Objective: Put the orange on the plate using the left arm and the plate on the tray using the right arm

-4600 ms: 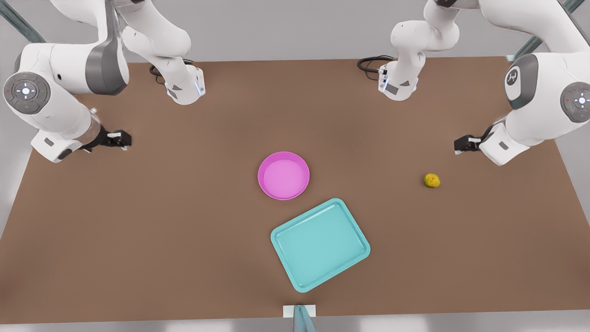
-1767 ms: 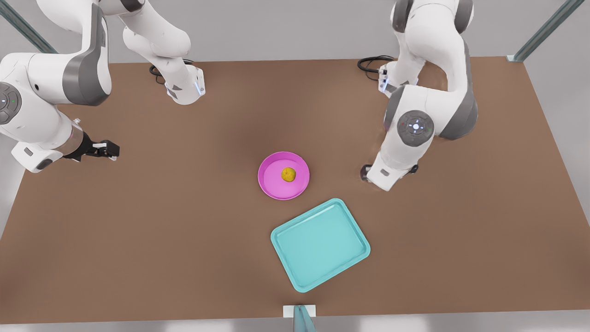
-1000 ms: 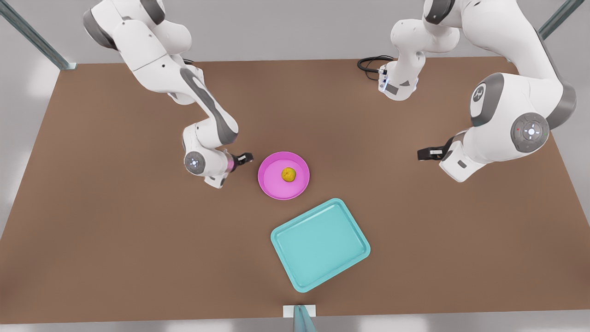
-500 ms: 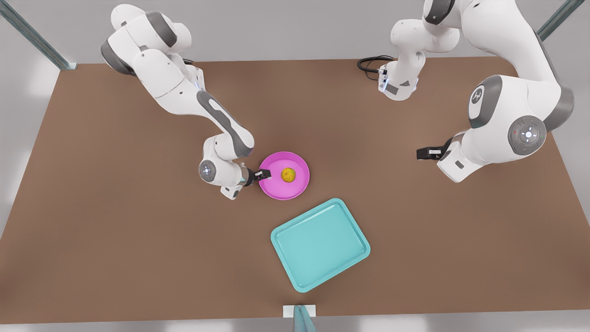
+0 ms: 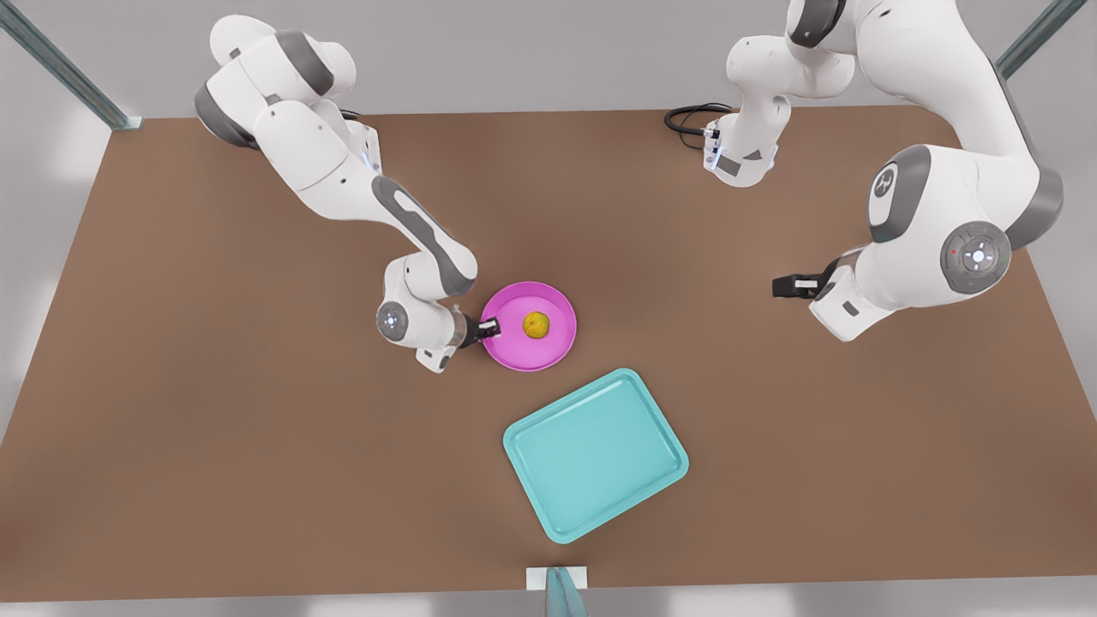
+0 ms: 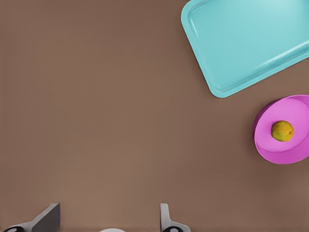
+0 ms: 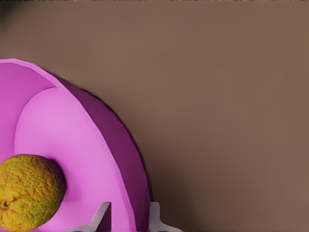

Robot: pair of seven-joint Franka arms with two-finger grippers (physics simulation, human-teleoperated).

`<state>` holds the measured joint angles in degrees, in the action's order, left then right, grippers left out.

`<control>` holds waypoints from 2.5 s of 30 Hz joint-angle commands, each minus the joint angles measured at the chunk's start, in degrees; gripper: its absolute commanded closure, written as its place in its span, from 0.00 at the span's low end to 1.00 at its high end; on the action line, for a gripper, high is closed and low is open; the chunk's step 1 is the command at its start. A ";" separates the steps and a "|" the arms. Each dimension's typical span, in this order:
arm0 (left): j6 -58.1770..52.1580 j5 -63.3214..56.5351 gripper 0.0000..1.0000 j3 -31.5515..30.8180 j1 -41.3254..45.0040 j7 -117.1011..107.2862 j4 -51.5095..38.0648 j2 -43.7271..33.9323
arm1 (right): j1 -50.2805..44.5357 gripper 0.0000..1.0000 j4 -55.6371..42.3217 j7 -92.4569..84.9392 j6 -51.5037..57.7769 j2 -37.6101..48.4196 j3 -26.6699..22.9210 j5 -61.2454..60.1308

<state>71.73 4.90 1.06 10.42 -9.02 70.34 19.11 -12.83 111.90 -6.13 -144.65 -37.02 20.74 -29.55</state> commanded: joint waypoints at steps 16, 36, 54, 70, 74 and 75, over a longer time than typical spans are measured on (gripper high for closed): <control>-0.10 -0.15 0.00 -0.18 0.04 0.32 -0.21 -0.13 | 0.52 0.79 -6.43 -0.37 5.87 2.65 -0.35 -0.42; -0.10 0.11 0.00 -0.27 0.04 0.06 -0.30 -0.04 | -3.26 0.79 -40.80 43.22 -3.18 -18.00 -4.04 -5.95; 0.78 -0.15 0.00 -0.35 0.04 -0.29 -0.56 0.05 | -7.48 0.00 -47.31 43.92 -3.18 -22.13 -3.78 -5.95; 1.92 0.03 0.00 -0.18 0.04 0.06 -0.73 0.49 | 16.96 0.00 -29.64 21.69 66.87 30.60 -4.48 33.77; 3.94 -1.38 0.00 0.52 0.04 0.50 -0.65 -1.80 | 16.96 0.00 -28.58 21.69 67.66 32.71 -5.10 33.77; 3.94 -1.38 0.00 0.52 0.04 0.23 -0.65 -2.15 | 16.96 0.00 -28.50 21.69 67.75 32.71 -5.18 33.77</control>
<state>74.42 4.03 1.55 10.43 -8.87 69.72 17.38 4.44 83.25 23.90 -82.31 -4.52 15.56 3.27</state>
